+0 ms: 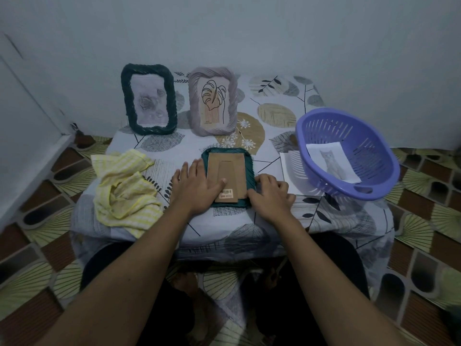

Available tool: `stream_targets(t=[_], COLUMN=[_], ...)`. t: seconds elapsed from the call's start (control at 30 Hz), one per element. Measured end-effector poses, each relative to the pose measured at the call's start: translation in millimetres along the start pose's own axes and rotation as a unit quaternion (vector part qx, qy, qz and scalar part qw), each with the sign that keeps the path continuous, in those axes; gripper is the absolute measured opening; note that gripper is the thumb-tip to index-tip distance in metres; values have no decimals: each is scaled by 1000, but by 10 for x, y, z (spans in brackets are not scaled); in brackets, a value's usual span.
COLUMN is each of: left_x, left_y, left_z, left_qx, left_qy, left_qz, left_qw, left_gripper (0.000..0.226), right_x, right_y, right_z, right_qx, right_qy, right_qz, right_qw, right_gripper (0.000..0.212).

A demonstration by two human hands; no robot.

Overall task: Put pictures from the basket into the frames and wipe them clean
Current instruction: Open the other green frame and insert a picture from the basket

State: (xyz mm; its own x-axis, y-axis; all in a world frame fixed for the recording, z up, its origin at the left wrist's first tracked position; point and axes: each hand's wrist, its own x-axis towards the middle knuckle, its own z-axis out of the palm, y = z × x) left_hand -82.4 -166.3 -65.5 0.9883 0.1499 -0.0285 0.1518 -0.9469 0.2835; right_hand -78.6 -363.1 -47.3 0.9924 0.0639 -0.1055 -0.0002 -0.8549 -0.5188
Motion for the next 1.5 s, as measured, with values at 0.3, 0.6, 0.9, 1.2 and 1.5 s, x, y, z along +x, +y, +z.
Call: stream_targets(t=[0.3, 0.6, 0.9, 1.2, 1.5], left_x=[-4, -15, -68, -56, 6], left_y=[-11, -53, -14, 164, 368], left_z=[10, 35, -35, -128, -103], left_qx=[-6, -99, -187, -189, -236], left_qy=[10, 99, 125, 99, 35], left_qz=[3, 9, -19, -98, -63], left_qw=[1000, 990, 974, 972, 969], left_gripper=[95, 86, 56, 29, 29], right_x=[-7, -19, -75, -56, -63], right_y=[-57, -51, -90, -88, 9], right_z=[30, -24, -78, -122, -303], right_qx=[20, 70, 46, 53, 118], right_qy=[7, 11, -26, -63, -32], right_qz=[28, 34, -5, -7, 52], right_qw=[999, 997, 999, 997, 991], right_gripper=[35, 56, 46, 48, 44])
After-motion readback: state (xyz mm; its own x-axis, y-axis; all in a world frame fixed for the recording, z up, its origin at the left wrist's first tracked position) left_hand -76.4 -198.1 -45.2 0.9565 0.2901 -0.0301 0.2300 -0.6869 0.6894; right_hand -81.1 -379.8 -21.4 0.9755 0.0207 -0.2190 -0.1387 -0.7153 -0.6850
